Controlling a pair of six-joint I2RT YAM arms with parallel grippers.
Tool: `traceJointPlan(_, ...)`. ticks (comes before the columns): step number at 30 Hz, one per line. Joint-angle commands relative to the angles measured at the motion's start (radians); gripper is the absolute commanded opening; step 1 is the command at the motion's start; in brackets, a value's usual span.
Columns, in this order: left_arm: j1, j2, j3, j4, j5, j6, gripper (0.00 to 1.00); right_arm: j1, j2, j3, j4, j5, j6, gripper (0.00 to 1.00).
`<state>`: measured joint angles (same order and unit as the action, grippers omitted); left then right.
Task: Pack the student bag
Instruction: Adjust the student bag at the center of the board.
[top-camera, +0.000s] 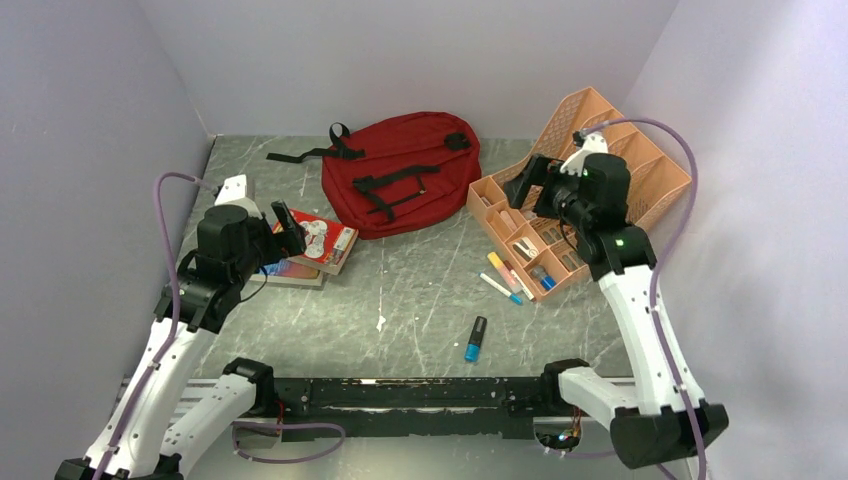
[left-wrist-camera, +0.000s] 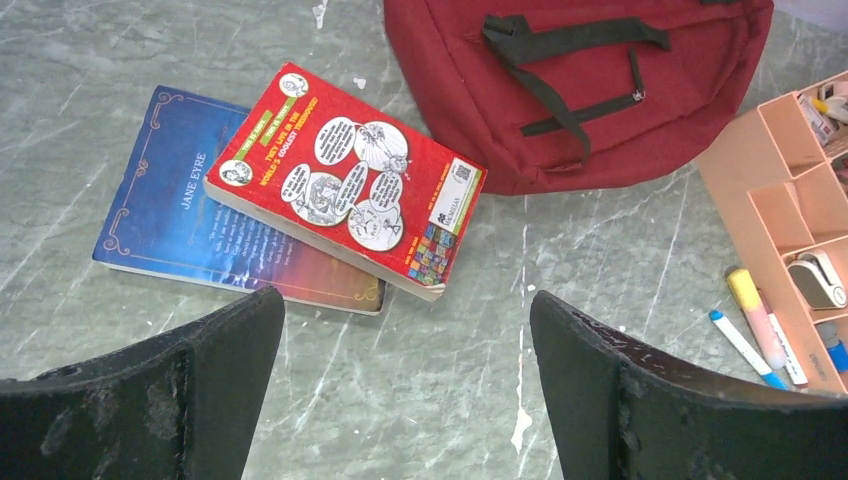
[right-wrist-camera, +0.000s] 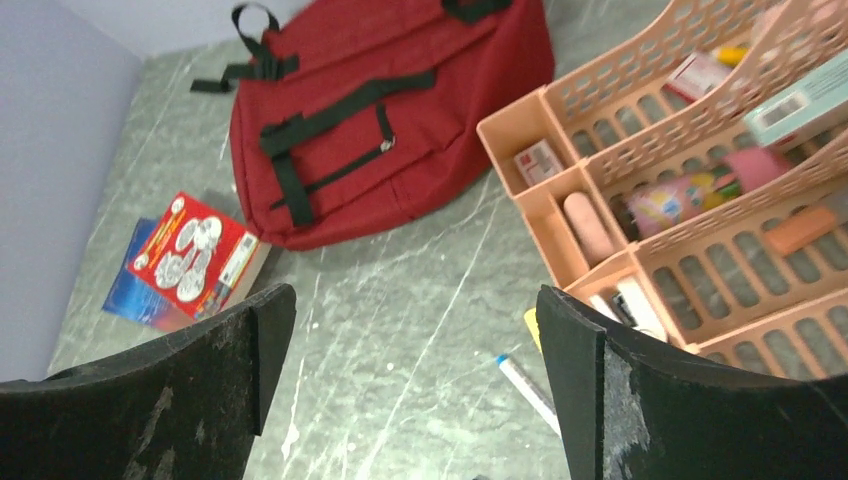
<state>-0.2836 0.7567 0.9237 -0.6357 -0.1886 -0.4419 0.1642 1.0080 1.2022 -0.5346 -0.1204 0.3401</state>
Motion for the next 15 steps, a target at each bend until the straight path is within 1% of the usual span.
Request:
traceJointPlan(1,0.011,-0.014,-0.022,-0.005,0.009,0.042,0.97,0.017,0.052,-0.024,0.013,-0.12,0.059,0.92)
traceJointPlan(3,0.011,-0.019,-0.029,-0.011,0.014,0.069,0.97,0.068,0.101,-0.04,0.03,-0.092,0.105,0.89)
traceJointPlan(7,0.011,-0.051,-0.055,0.021,0.102,0.121,0.97,0.233,0.189,-0.066,0.085,0.095,0.161,0.89)
traceJointPlan(8,0.011,-0.06,-0.064,0.038,0.123,0.128,0.97,0.262,0.218,-0.067,0.11,0.114,0.171,0.89)
traceJointPlan(11,0.011,-0.077,-0.098,0.057,0.111,0.106,0.97,0.286,0.329,-0.025,0.149,0.156,0.174,0.88)
traceJointPlan(15,0.011,-0.076,-0.104,0.071,0.117,0.11,0.97,0.286,0.495,0.117,0.146,0.249,0.103,0.88)
